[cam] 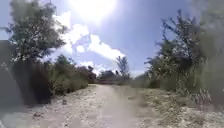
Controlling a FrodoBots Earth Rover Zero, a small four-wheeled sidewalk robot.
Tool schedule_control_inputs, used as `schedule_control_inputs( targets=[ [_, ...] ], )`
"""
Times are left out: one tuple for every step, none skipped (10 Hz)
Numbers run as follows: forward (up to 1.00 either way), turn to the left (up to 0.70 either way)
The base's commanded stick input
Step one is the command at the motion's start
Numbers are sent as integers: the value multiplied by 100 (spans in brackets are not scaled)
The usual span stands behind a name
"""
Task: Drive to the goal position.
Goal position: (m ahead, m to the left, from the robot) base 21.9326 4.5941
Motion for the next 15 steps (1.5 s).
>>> schedule_control_inputs(
  targets=[
    [70, 0],
    [70, 0],
    [70, 0],
    [70, 0],
    [70, 0],
    [70, 0],
    [70, 0],
    [70, 0],
    [70, 0],
    [70, 0],
    [70, 0],
    [70, 0],
    [70, 0],
    [70, 0],
    [70, 0]
  ],
)
